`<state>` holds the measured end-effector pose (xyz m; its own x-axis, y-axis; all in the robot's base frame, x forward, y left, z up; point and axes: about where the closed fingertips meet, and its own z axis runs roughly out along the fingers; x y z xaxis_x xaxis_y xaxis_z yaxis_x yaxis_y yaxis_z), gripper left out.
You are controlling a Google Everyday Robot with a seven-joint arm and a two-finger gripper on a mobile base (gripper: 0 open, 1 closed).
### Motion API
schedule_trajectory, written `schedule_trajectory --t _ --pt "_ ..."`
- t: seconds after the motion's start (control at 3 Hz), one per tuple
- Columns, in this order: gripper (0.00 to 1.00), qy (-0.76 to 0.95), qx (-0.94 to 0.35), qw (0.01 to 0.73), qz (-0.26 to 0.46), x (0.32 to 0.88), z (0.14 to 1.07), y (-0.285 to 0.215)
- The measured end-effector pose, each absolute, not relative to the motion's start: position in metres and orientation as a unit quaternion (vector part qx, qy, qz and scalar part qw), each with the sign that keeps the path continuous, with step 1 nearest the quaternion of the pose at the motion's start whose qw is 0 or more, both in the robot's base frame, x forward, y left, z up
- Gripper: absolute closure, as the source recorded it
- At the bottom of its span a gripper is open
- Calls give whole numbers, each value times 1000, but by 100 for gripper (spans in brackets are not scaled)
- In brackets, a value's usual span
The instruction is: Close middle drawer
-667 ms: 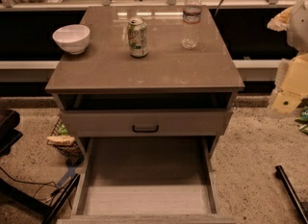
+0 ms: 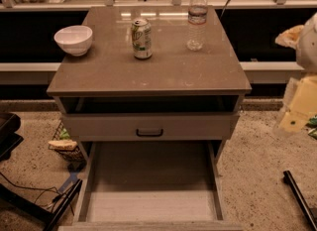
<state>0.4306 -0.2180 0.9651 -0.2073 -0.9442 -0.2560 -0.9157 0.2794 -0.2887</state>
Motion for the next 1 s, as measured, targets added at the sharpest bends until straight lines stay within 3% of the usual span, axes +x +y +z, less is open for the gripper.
schedule_trajectory --t 0.67,1.0 --pt "0 767 -596 238 1 401 848 -250" --pt "17 757 -603 254 5 389 786 -256"
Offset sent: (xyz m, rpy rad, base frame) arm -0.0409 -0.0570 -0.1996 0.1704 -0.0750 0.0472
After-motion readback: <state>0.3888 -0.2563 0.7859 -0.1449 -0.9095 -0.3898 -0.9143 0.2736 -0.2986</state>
